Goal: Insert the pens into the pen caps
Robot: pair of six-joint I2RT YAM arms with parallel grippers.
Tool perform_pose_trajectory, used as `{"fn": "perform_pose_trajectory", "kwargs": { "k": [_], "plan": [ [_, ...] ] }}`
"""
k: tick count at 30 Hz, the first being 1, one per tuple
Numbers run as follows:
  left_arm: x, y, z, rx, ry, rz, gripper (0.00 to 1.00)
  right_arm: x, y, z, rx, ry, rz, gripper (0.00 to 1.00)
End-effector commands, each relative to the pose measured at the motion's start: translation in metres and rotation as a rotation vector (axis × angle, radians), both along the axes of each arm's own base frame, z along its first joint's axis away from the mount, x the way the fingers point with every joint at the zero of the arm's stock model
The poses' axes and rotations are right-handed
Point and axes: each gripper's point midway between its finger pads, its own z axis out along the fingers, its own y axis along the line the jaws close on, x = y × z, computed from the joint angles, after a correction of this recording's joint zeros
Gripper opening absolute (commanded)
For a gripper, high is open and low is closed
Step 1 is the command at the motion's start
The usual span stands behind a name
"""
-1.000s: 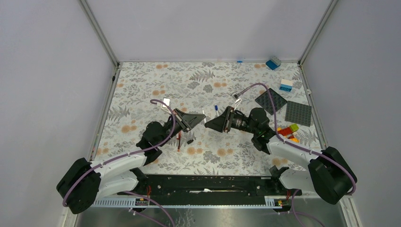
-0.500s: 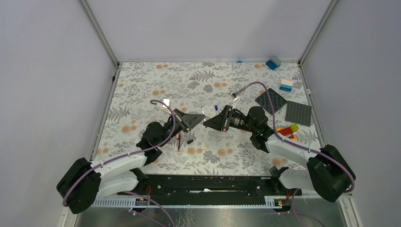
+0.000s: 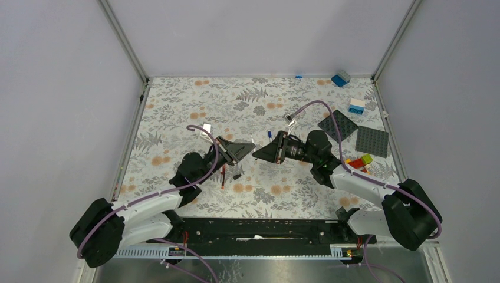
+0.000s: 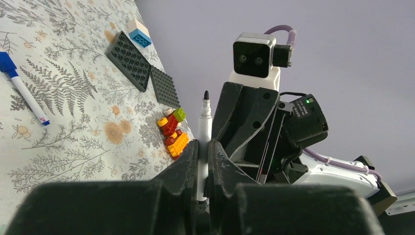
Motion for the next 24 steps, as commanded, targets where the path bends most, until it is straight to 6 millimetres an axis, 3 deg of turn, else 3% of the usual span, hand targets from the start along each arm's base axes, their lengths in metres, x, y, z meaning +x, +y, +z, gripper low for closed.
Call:
{"fn": "perform_pose_trajectory", "kwargs": {
  "k": [1,4,8,12,15,16,19,21,24],
  "plan": [
    [-0.005,0.003,0.017,-0.001,-0.067,0.006,0.18,-0.010,0.007,0.015,-0.010,-0.096,0.085,0.00],
    [-0.005,0.005,0.019,0.003,-0.076,0.012,0.29,-0.015,0.008,0.015,-0.021,-0.112,0.122,0.00],
    [-0.003,0.005,0.018,0.018,-0.077,0.018,0.29,-0.020,0.007,0.015,-0.028,-0.133,0.148,0.00],
    [-0.003,0.002,0.016,0.027,-0.075,0.009,0.21,-0.026,0.008,0.017,-0.030,-0.149,0.185,0.00],
    [-0.002,0.000,0.013,0.032,-0.067,0.002,0.02,-0.027,0.008,0.018,-0.036,-0.155,0.190,0.00],
    [-0.002,-0.001,0.012,0.030,-0.063,0.000,0.00,-0.026,0.008,0.018,-0.038,-0.157,0.185,0.01],
    [-0.003,0.000,0.012,0.020,-0.060,-0.001,0.00,-0.023,0.008,0.019,-0.044,-0.156,0.162,0.47],
    [-0.003,0.000,0.011,0.018,-0.057,0.002,0.00,-0.022,0.008,0.021,-0.036,-0.158,0.154,0.55],
    [-0.003,0.001,0.011,0.017,-0.057,0.002,0.00,-0.022,0.009,0.023,-0.020,-0.150,0.155,0.54]
  ]
}}
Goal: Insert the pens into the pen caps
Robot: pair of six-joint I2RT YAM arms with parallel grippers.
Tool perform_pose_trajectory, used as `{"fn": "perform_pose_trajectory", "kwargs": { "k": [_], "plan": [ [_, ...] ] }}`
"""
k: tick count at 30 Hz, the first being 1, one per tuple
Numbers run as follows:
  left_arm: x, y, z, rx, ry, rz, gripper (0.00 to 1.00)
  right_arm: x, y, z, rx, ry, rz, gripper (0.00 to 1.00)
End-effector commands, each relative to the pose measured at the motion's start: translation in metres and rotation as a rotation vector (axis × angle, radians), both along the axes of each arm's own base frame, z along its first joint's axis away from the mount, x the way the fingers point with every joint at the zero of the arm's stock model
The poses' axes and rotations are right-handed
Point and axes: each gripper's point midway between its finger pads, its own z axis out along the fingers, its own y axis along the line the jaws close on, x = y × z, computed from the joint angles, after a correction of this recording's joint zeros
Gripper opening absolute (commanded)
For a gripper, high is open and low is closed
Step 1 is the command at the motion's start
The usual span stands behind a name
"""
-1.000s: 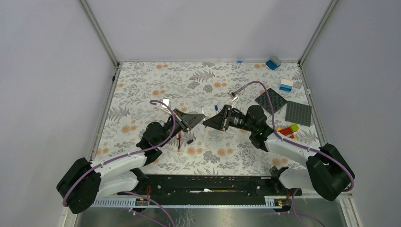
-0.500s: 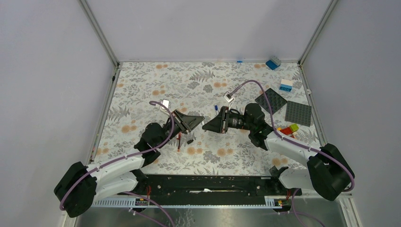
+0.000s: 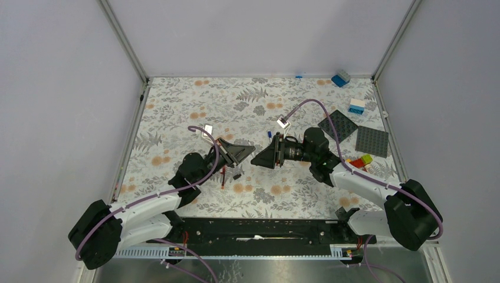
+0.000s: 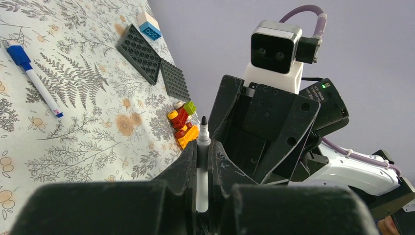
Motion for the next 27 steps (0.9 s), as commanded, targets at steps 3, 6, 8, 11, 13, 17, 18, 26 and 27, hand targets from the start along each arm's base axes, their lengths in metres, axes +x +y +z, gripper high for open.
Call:
{"fn": "perform_pose_trajectory", "kwargs": {
  "k": [3,6,8,11,13,17,18,26,27],
  "plan": [
    [0.000,0.000,0.021,-0.048,-0.055,0.002,0.00,-0.003,0.006,0.031,0.071,-0.066,0.036,0.51],
    [0.000,0.000,0.021,-0.047,-0.059,0.000,0.00,-0.003,0.007,0.029,0.067,-0.062,0.039,0.47],
    [-0.001,0.000,0.021,-0.047,-0.061,0.000,0.00,-0.002,0.007,0.027,0.062,-0.058,0.036,0.43],
    [0.000,0.000,0.020,-0.046,-0.061,0.004,0.00,-0.002,0.008,0.026,0.056,-0.056,0.032,0.41],
    [0.000,0.000,0.021,-0.049,-0.063,0.005,0.00,-0.001,0.008,0.026,0.053,-0.057,0.028,0.40],
    [0.000,0.001,0.020,-0.055,-0.062,0.009,0.00,0.002,0.009,0.023,0.047,-0.057,0.016,0.40],
    [0.000,0.002,0.020,-0.057,-0.061,0.009,0.00,0.002,0.009,0.023,0.048,-0.057,0.012,0.39],
    [-0.001,0.002,0.020,-0.061,-0.063,0.007,0.00,0.007,0.010,0.023,0.058,-0.049,-0.018,0.35],
    [-0.001,0.002,0.019,-0.061,-0.061,0.006,0.00,0.008,0.010,0.023,0.057,-0.047,-0.023,0.35]
  ]
}}
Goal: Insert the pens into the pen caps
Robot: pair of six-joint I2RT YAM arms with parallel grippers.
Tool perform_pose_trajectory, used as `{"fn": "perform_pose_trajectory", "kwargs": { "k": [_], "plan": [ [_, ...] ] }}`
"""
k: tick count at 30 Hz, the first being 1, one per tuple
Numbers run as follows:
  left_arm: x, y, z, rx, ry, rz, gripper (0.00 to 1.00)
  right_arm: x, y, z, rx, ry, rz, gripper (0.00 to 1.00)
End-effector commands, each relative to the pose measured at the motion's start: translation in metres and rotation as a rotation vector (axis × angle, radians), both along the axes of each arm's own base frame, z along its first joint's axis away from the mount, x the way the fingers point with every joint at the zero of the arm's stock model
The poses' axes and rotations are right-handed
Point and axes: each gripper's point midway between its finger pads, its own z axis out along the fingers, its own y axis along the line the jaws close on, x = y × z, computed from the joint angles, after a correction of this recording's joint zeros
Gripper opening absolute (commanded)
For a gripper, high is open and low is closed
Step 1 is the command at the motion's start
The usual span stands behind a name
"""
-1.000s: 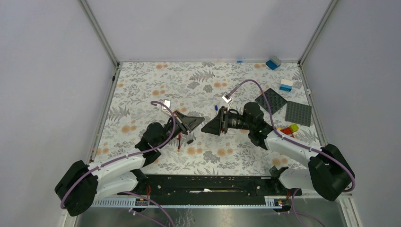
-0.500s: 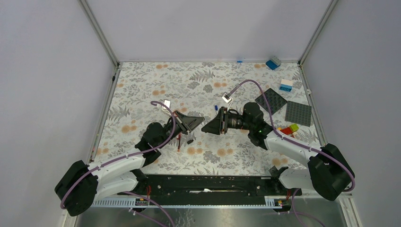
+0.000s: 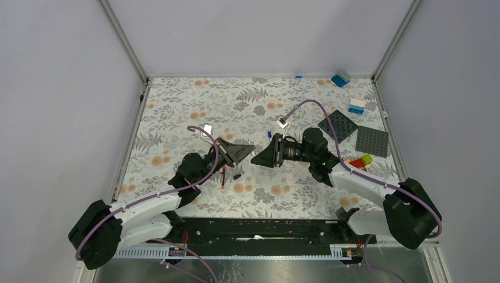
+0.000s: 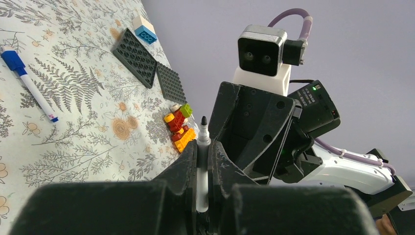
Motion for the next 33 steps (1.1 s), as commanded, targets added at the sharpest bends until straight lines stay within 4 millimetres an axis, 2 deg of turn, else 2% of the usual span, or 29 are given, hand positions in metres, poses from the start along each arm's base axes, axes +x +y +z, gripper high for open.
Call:
{"fn": "perform_pose_trajectory", "kwargs": {
  "k": [1,14,19,22,24,26,30,33],
  "plan": [
    [-0.001,0.002,0.014,-0.045,-0.048,0.008,0.00,0.008,0.008,0.027,0.062,-0.068,-0.018,0.34],
    [-0.002,0.002,0.013,-0.049,-0.047,0.005,0.00,0.014,0.008,0.026,0.070,-0.052,-0.050,0.29],
    [-0.001,0.002,0.014,-0.054,-0.049,0.012,0.00,0.015,0.010,0.023,0.066,-0.042,-0.051,0.17],
    [-0.001,0.002,0.015,-0.054,-0.051,0.011,0.00,0.016,0.010,0.021,0.064,-0.038,-0.054,0.03],
    [-0.001,0.002,0.014,-0.049,-0.047,0.010,0.00,0.017,0.010,0.019,0.060,-0.037,-0.061,0.00],
    [-0.001,0.003,0.011,-0.034,-0.038,0.015,0.11,0.018,0.009,0.017,0.046,-0.043,-0.067,0.00],
    [0.002,0.012,0.002,0.017,-0.004,0.066,0.41,0.027,0.002,0.000,-0.044,-0.058,-0.126,0.00],
    [0.005,0.024,-0.011,0.091,0.045,0.122,0.51,0.043,-0.013,-0.018,-0.164,-0.100,-0.240,0.00]
  ]
}}
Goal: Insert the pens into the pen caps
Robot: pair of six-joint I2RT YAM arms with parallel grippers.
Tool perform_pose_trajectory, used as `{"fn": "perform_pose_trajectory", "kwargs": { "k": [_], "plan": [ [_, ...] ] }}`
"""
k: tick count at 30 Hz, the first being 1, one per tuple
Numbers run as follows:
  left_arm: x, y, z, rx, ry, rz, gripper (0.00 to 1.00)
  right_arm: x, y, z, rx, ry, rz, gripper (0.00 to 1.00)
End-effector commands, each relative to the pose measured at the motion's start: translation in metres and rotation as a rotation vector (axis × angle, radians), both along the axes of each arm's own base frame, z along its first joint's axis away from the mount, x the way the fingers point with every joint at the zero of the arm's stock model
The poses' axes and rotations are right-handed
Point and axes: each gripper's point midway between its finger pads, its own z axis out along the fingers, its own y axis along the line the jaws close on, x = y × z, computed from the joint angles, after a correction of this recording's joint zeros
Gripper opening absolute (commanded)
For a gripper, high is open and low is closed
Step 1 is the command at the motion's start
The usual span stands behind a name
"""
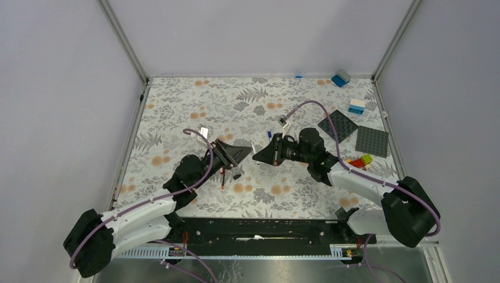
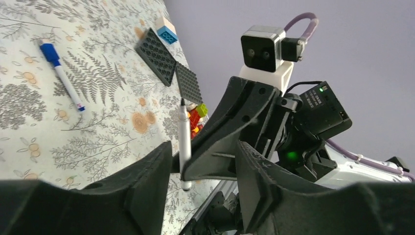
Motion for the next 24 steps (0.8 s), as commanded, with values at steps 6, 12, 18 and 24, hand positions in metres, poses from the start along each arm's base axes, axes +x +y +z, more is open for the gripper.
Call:
{"fn": "perform_pose_trajectory", "kwargs": {
  "k": [6,12,18,24],
  "plan": [
    [0.004,0.032,-0.031,0.208,0.168,0.149,0.56,0.056,-0.060,-0.036,-0.386,-0.162,-0.378,0.00],
    [-0.008,0.043,-0.092,0.372,0.466,0.212,0.58,0.073,-0.094,-0.053,-0.528,-0.216,-0.531,0.00],
    [-0.021,0.028,-0.118,0.389,0.577,0.186,0.62,0.074,-0.103,-0.068,-0.562,-0.233,-0.552,0.00],
    [-0.022,0.025,-0.144,0.423,0.664,0.196,0.66,0.073,-0.104,-0.071,-0.557,-0.236,-0.556,0.00]
  ]
}}
